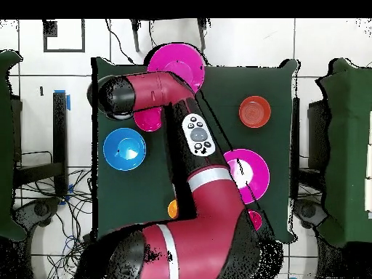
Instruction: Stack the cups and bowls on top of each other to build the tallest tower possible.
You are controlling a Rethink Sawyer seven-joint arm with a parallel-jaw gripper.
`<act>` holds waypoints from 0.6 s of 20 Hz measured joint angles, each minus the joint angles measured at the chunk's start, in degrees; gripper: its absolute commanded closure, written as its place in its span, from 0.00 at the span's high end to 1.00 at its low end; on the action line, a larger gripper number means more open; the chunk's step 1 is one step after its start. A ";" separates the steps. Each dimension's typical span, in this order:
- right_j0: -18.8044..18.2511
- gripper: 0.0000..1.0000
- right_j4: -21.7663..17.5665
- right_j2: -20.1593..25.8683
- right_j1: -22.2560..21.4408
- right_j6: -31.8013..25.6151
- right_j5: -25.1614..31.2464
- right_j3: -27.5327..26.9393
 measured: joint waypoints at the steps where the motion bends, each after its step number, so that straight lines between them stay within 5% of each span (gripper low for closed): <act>1: 0.51 1.00 -0.50 -0.78 0.15 0.00 0.15 -0.62; 12: 4.17 1.00 -4.80 -8.36 0.11 0.00 4.39 -4.15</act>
